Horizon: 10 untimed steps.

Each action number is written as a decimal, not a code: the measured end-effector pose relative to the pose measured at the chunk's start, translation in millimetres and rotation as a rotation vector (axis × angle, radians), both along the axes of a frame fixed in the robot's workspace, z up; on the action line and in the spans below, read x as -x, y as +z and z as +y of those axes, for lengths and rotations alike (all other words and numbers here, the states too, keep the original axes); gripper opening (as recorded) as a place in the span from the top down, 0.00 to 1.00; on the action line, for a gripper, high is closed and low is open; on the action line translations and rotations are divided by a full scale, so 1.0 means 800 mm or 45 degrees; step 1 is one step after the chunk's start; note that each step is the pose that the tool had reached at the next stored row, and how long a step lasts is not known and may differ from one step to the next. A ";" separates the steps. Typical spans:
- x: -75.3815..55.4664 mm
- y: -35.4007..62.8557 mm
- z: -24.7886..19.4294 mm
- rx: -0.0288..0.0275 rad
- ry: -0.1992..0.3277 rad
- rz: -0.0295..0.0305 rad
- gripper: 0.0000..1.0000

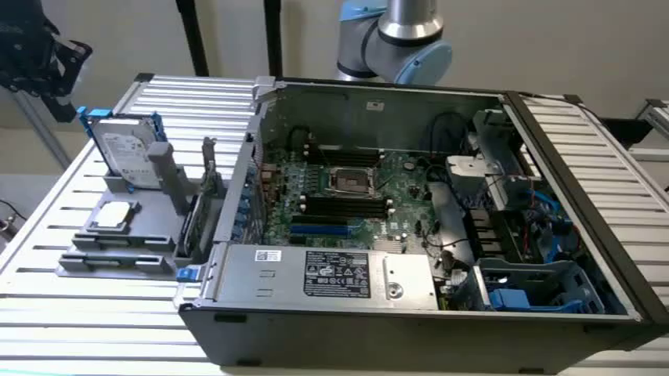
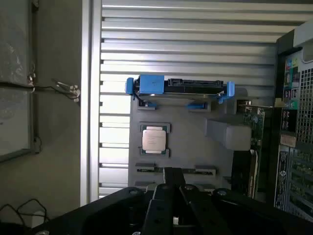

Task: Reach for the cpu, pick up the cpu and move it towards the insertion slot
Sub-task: 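Reach for the cpu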

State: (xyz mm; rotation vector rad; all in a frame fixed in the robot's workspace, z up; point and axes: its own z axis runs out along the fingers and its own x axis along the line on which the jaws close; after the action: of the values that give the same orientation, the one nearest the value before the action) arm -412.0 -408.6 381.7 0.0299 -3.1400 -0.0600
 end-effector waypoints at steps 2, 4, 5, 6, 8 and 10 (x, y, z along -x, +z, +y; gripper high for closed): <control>0.000 0.000 0.0000 0.0000 0.000 -0.0001 0.89; 0.000 0.000 0.0000 0.0000 0.000 0.0000 0.89; 0.000 0.000 0.0000 0.0000 0.000 0.0000 0.89; 0.000 0.000 0.0000 0.0000 0.000 0.0000 0.89; 0.000 0.000 0.0000 0.0000 0.000 0.0000 0.89; 0.000 0.000 0.0000 0.0001 0.000 0.0000 0.89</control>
State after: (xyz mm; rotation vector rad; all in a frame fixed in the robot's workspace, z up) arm -412.0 -408.6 381.7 0.0300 -3.1400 -0.0599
